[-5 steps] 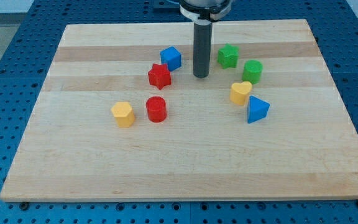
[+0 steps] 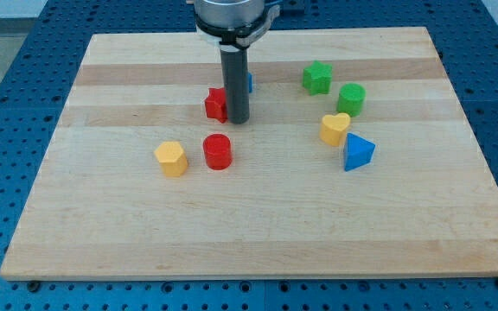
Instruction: Move the red star diagonally to the red circle
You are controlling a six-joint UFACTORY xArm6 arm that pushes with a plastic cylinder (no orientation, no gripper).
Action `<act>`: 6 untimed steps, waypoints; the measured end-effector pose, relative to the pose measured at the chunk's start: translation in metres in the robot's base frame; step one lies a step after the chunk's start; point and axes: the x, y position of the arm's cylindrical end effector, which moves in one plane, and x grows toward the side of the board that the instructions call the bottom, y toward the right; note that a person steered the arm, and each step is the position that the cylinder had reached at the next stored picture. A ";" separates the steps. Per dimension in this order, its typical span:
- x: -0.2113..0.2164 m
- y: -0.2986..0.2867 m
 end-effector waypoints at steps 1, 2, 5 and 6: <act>-0.002 -0.016; -0.017 -0.017; -0.058 -0.070; -0.058 -0.095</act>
